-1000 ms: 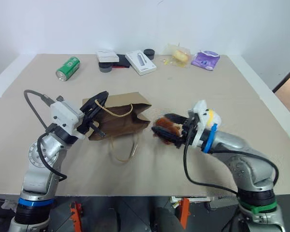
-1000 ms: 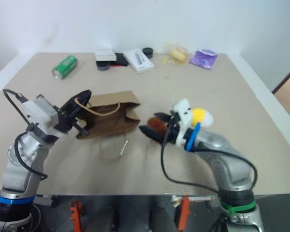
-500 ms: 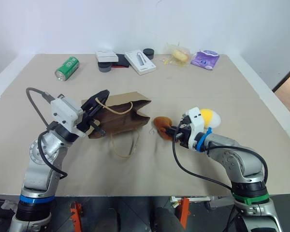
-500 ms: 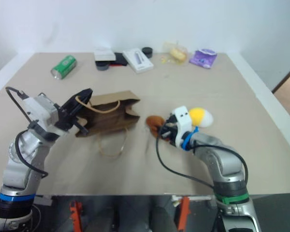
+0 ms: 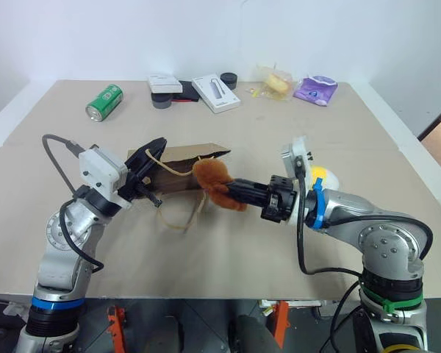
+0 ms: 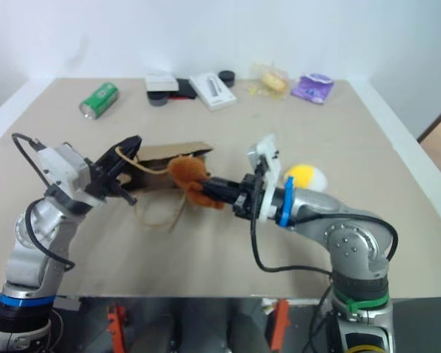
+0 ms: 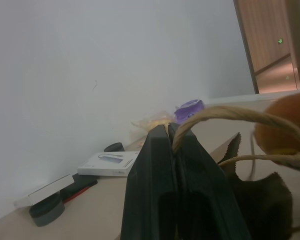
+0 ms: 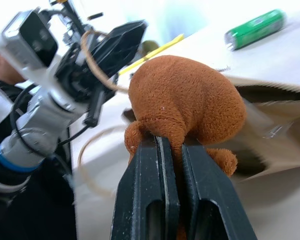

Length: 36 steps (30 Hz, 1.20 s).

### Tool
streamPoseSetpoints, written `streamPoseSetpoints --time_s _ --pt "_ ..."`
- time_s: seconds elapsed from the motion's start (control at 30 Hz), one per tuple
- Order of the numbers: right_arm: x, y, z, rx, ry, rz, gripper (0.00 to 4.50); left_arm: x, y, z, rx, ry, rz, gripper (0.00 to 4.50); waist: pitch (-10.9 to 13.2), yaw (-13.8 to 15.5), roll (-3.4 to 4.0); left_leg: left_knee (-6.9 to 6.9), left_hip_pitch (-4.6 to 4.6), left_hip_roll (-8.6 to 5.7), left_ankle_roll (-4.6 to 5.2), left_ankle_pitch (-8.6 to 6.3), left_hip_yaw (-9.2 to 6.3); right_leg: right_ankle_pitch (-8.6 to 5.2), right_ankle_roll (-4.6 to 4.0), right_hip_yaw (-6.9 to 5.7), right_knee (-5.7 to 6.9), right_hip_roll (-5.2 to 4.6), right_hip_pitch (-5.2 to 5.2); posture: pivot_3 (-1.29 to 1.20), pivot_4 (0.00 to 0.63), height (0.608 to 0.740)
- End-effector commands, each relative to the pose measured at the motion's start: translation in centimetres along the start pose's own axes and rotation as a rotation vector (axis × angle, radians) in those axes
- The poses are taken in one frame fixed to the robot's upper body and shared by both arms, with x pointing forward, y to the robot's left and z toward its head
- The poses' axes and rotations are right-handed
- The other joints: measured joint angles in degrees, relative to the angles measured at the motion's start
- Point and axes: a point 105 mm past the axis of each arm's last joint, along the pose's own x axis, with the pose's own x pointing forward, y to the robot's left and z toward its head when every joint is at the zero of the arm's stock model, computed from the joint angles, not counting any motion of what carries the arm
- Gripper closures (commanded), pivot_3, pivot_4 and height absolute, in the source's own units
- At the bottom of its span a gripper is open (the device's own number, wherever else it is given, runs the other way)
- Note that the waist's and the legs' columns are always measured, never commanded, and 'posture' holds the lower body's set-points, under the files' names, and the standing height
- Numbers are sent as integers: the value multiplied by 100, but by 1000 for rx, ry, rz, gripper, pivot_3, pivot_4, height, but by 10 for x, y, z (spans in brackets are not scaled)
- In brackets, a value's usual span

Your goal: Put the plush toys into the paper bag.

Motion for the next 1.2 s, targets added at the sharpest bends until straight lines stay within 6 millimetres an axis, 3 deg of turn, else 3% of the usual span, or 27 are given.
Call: streamPoseSetpoints --time_s 0.03,0.43,0.57,0.7,0.9,1.13,1.2 --pt "4 -2 -8 -50 93 -26 4476 4 4 14 11 -44 25 4500 1 2 -1 5 -3 -4 0 0 0 0 2 0 0 -4 -1 0 150 740" --pt "52 2 -9 21 115 -19 4476 9 -3 24 -53 -62 25 4500 1 -5 -1 4 -17 6 -1 1 -3 4 -4 -2 1 5 -17 0 150 740" --pt "68 -28 -21 133 141 -222 4476 8 -6 24 -81 -56 37 4500 0 -4 -2 4 -22 3 -1 1 -4 3 -3 -3 1 1 -19 0 150 740" --pt "78 -47 -12 236 50 -348 4476 5 -9 22 -91 -44 42 4500 0 -6 -1 4 -23 6 -8 6 -3 7 -7 -1 1 6 -23 0 150 740" --pt "73 -80 -8 331 -49 -591 4476 2 -10 19 -96 -29 54 4500 0 -7 -1 -2 -32 6 -22 14 -3 11 -7 -3 3 5 -34 0 150 740" --pt "76 -70 0 239 -58 -551 4476 2 -8 16 -104 -23 71 4500 0 -8 -1 -2 -36 4 -23 14 -3 11 -7 -7 3 4 -35 0 150 740" --pt "75 -61 4 197 -63 -500 3614 3 -6 15 -111 -20 85 4500 0 -10 -1 -3 -36 6 -23 14 -3 10 -7 -9 3 6 -36 0 150 740"
